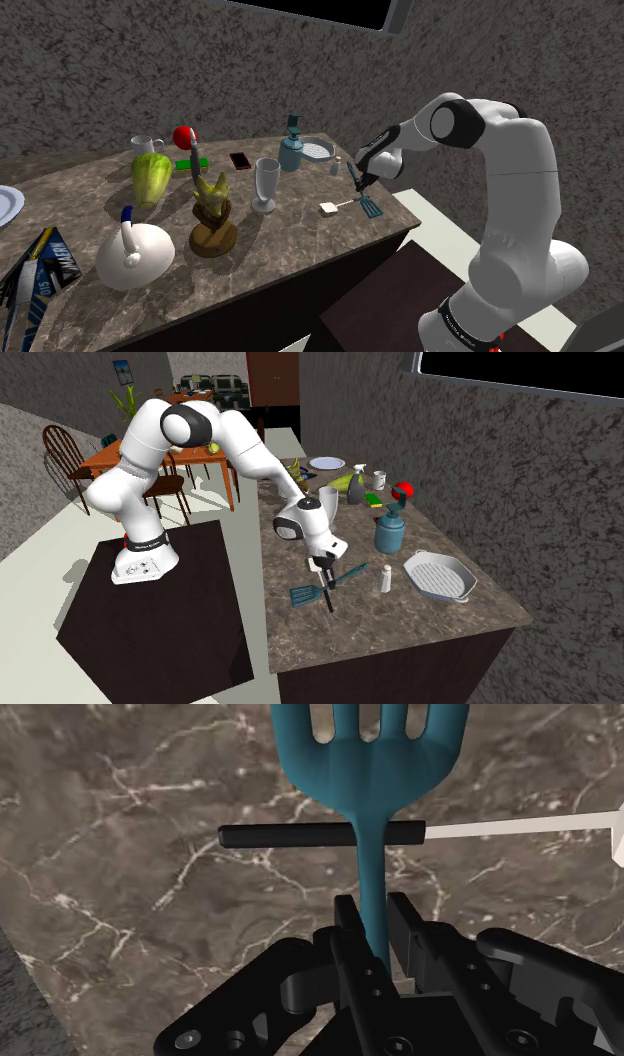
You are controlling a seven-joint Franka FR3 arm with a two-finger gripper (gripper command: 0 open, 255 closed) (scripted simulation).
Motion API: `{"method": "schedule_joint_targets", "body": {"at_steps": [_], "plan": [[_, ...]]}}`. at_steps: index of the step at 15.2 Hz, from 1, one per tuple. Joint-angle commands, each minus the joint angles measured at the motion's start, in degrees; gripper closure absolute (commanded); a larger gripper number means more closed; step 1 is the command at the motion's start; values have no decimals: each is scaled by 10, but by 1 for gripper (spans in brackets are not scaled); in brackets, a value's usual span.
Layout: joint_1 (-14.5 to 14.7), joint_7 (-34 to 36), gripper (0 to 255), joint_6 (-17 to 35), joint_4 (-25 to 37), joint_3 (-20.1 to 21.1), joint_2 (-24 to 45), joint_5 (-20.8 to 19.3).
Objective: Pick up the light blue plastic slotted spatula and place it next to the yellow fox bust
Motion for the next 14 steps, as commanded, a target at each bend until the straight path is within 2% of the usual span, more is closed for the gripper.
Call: {"method": "schedule_joint_targets", "body": {"at_steps": [1,14], "plan": [[5,3,255,-9,-7,-5,-15,-3],[31,28,255,-73,-30,-40,-100,-29]]}}
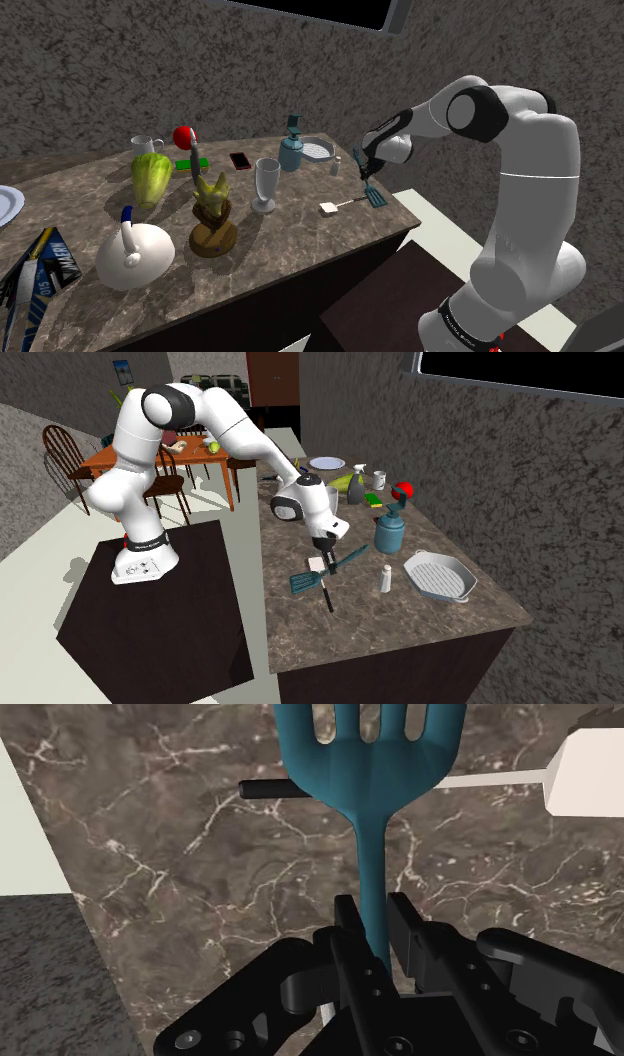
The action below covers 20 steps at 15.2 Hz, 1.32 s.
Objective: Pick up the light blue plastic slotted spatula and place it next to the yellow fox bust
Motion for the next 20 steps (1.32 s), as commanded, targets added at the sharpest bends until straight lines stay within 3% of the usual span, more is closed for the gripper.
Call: {"method": "schedule_joint_targets", "body": {"at_steps": [1,20], "plan": [[4,5,255,-11,-2,-6,-13,-5],[33,47,255,-121,4,-45,-118,-58]]}}
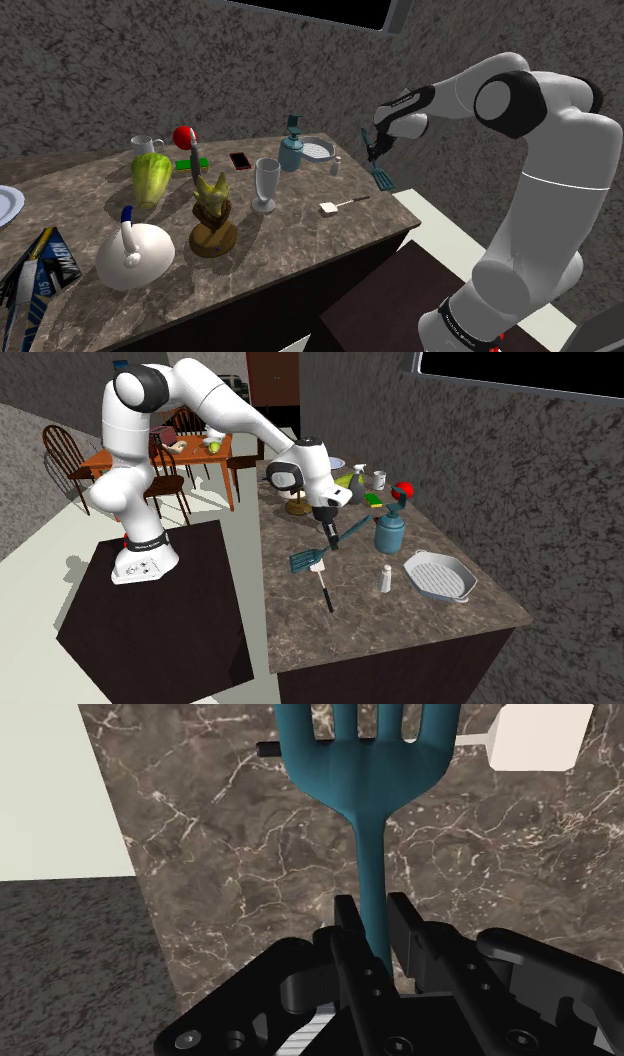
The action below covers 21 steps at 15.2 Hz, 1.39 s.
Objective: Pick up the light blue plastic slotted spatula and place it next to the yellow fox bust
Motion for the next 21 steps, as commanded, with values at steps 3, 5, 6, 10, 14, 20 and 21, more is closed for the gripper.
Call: {"method": "schedule_joint_targets", "body": {"at_steps": [3,5,6,10,14,20,21], "plan": [[5,9,255,-25,6,-6,-19,-11],[6,13,255,-38,10,-8,-28,-16],[7,15,255,-44,12,-9,-33,-19],[10,22,255,-70,23,-13,-49,-29],[12,29,255,-96,35,-17,-64,-37],[14,38,255,-137,57,-20,-83,-49],[15,39,255,-144,62,-21,-86,-50]]}}
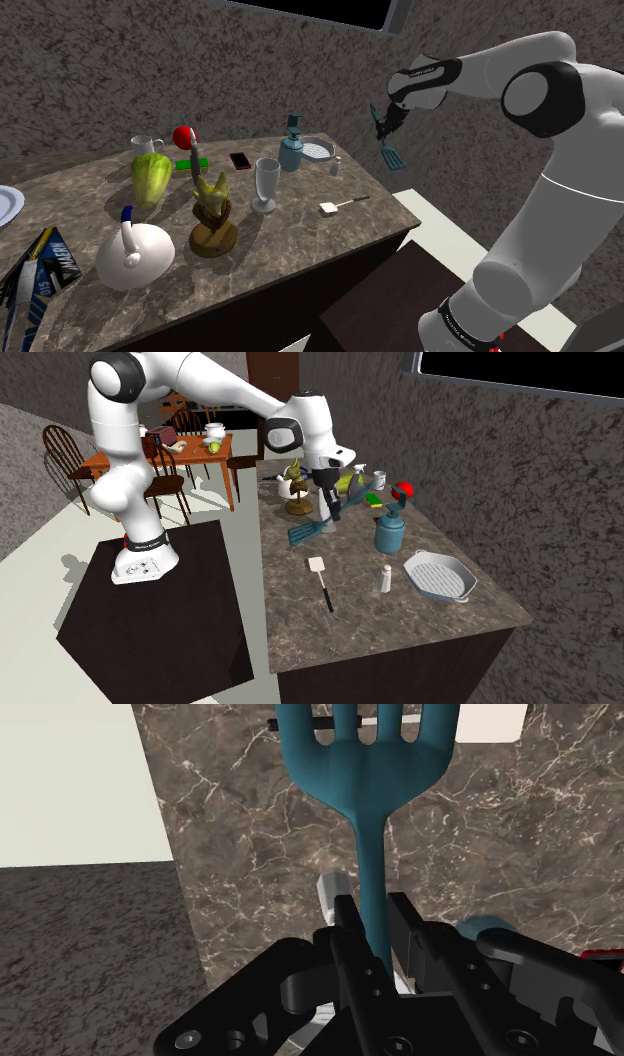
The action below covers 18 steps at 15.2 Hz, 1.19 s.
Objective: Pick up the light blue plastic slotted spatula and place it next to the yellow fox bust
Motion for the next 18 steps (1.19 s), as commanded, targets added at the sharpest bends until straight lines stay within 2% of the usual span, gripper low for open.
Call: {"method": "schedule_joint_targets", "body": {"at_steps": [1,7,18], "plan": [[1,3,255,-14,9,-1,-4,-3],[2,10,255,-54,36,-2,-18,-11],[88,185,255,-24,-82,52,-114,-87]]}}
